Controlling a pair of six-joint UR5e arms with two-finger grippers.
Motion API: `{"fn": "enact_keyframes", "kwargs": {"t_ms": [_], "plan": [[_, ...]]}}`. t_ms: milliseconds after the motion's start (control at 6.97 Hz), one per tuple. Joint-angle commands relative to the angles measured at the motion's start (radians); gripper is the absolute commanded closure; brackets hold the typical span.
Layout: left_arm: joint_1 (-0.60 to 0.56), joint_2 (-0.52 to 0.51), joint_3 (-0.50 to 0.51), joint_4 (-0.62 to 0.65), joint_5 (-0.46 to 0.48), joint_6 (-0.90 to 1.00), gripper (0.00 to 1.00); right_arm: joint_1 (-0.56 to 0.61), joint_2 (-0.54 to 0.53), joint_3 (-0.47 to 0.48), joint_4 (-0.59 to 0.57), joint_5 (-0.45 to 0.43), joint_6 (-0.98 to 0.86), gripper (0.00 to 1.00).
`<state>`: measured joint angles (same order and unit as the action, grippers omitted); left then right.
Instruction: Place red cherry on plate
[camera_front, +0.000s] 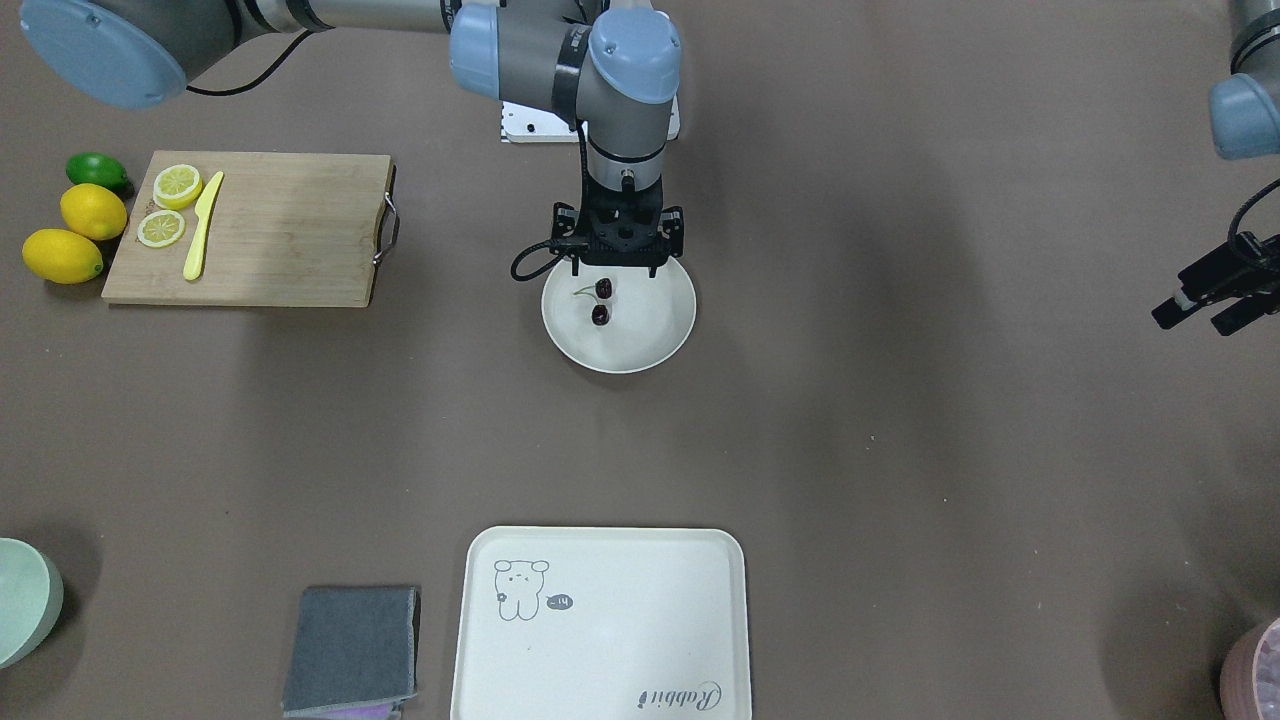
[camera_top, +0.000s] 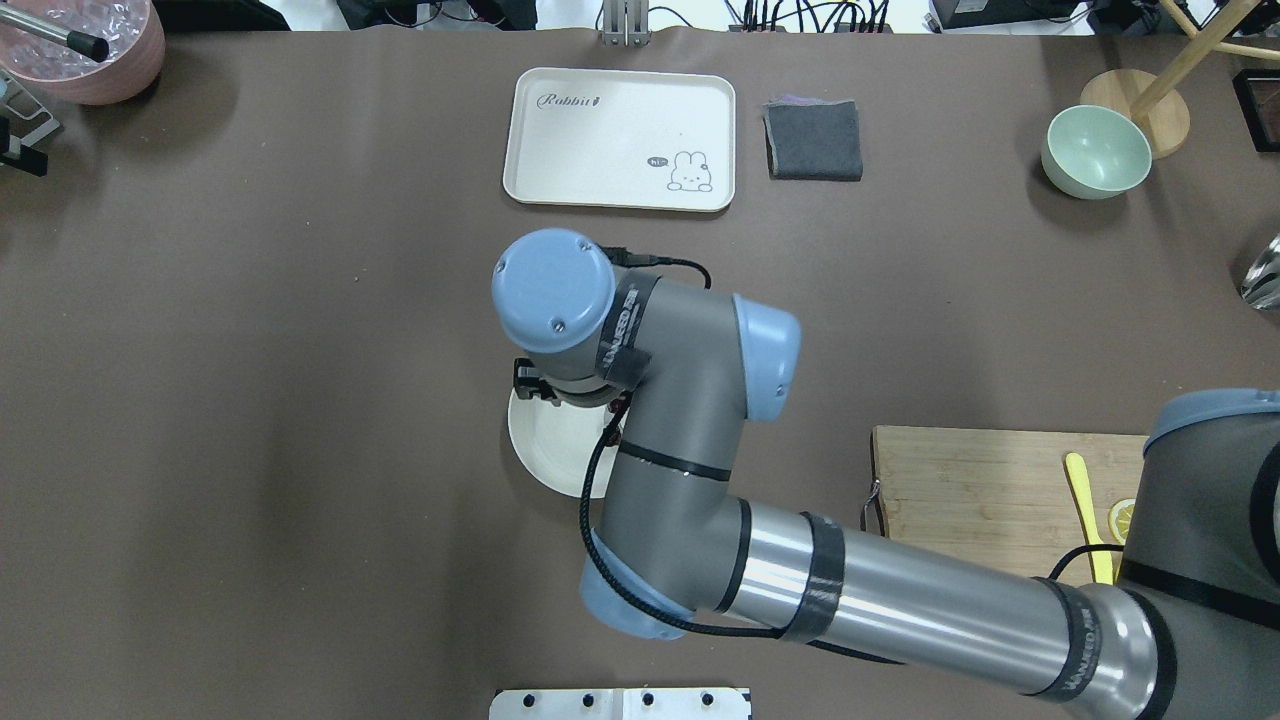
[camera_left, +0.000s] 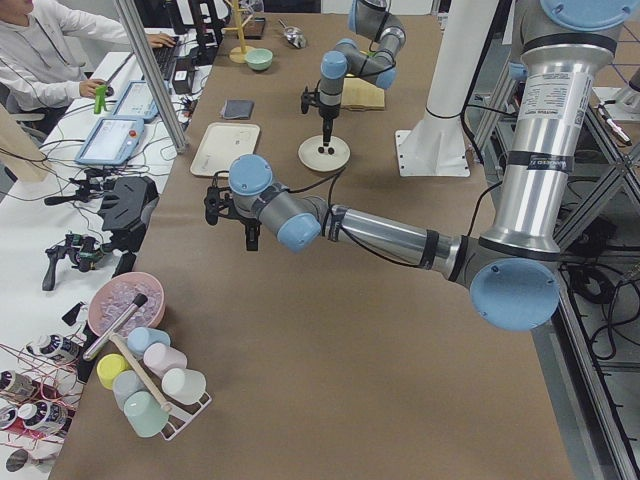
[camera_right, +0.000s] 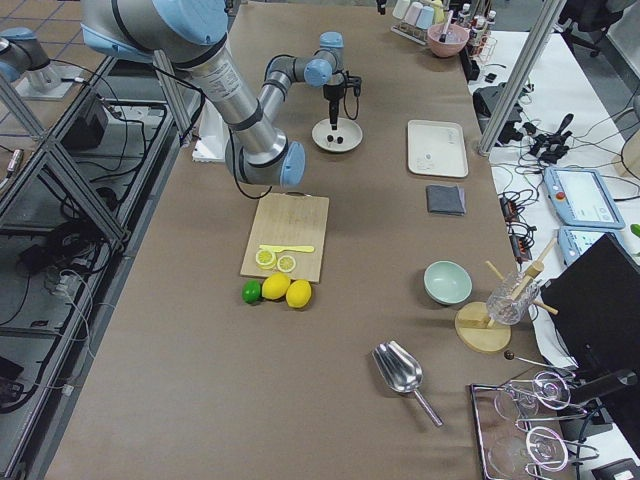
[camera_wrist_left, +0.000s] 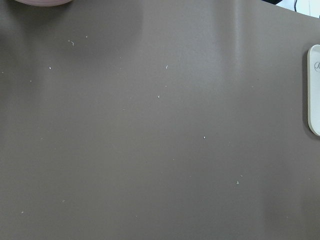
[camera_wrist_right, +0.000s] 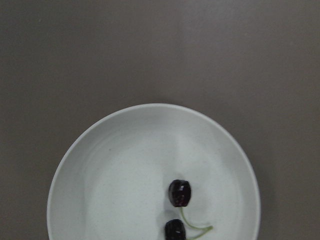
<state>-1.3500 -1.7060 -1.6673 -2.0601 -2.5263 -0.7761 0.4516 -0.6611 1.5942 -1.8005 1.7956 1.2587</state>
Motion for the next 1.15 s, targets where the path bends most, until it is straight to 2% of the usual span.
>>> {"fn": "enact_keyframes", "kwargs": {"t_ms": [0, 144, 287, 431, 574, 861, 1005], "plan": [[0.012, -0.01, 0.014, 0.003, -0.034, 0.004, 0.02, 0.176, -0.201, 0.372, -0.191, 0.122, -0.171, 0.0], [0.024, -0.006, 0.018, 0.002, -0.046, 0.02, 0.02, 0.317, -0.335, 0.5, -0.227, 0.231, -0.32, 0.0], [0.031, 0.005, 0.023, 0.002, -0.048, 0.046, 0.02, 0.463, -0.409, 0.532, -0.262, 0.339, -0.475, 0.0], [0.032, 0.023, 0.068, 0.002, -0.048, 0.146, 0.02, 0.584, -0.502, 0.53, -0.29, 0.37, -0.698, 0.0], [0.028, 0.026, 0.092, 0.003, -0.098, 0.214, 0.02, 0.714, -0.584, 0.517, -0.322, 0.393, -0.93, 0.0], [0.006, 0.055, 0.064, -0.002, -0.129, 0.231, 0.02, 0.893, -0.679, 0.414, -0.333, 0.421, -1.259, 0.0], [0.006, 0.069, 0.038, -0.005, -0.129, 0.233, 0.02, 0.948, -0.71, 0.402, -0.333, 0.421, -1.357, 0.0]]}}
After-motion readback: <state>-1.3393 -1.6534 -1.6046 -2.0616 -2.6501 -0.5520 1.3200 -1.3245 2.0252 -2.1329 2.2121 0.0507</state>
